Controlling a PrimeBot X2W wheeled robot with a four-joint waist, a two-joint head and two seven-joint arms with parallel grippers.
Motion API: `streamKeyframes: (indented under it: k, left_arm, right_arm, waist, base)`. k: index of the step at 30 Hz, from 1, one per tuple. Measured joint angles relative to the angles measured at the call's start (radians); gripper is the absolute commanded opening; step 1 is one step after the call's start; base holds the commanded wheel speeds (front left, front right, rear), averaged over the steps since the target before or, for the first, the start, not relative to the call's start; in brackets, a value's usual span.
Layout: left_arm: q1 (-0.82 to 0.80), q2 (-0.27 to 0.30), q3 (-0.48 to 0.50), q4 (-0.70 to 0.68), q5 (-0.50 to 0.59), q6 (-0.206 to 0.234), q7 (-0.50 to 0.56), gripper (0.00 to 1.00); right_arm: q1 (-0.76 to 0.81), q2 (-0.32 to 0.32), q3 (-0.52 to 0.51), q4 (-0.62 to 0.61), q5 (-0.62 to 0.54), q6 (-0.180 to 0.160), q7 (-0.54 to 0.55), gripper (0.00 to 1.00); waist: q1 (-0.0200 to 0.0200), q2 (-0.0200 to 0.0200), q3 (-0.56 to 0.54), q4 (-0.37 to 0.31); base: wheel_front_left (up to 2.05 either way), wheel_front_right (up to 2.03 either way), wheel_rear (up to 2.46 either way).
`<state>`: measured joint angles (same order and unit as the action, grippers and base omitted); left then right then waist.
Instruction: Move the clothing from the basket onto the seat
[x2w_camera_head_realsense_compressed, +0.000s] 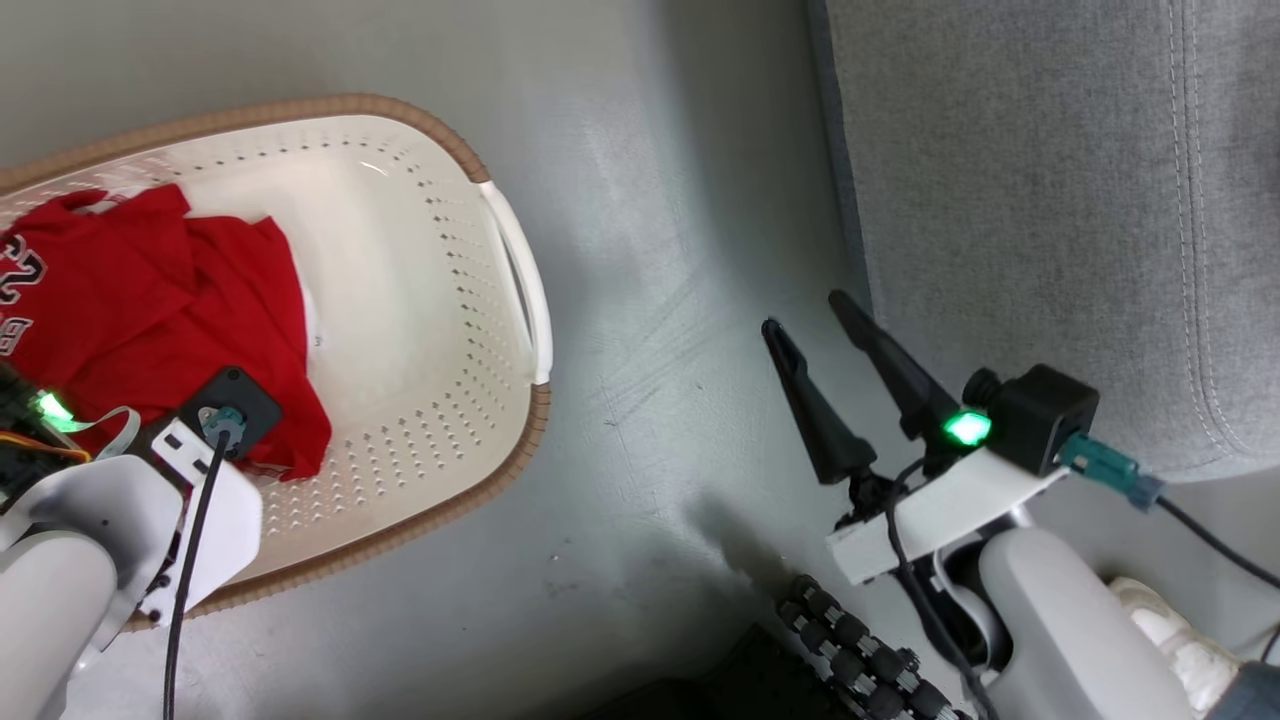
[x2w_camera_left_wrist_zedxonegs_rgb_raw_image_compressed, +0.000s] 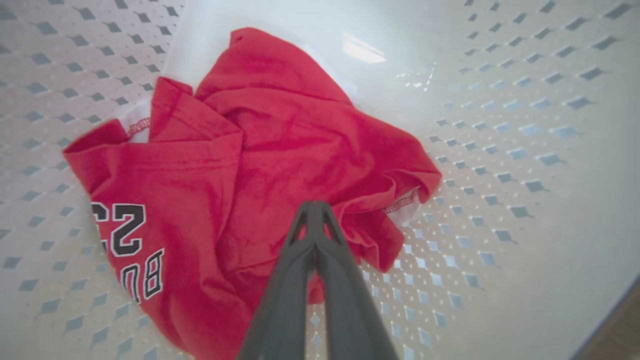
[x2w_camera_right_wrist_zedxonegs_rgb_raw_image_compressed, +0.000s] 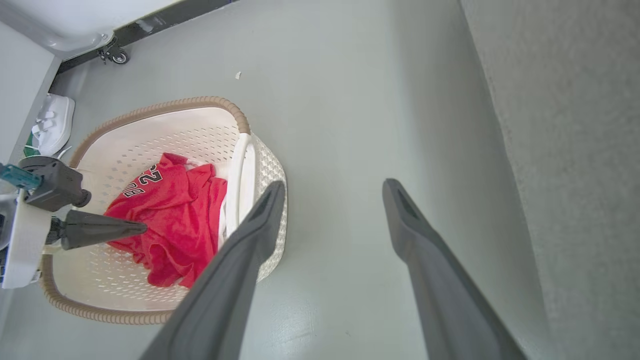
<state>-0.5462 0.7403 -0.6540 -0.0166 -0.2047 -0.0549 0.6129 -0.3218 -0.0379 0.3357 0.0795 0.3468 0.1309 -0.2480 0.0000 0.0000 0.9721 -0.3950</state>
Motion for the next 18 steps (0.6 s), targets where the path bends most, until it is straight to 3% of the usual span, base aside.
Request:
streamKeyframes:
  k: [18]
  left_arm:
    - [-0.026, -0.112, 0.037, -0.015, -0.046, 0.044, -0.142, 0.00]
  right_arm:
    - [-0.058, -0.002, -0.114, 0.069, -0.055, 0.000, -0.002, 1.00]
  waist:
    - [0.0000, 0.0000, -0.108, 0.096]
  base:
    - [0.00, 0.00, 0.00]
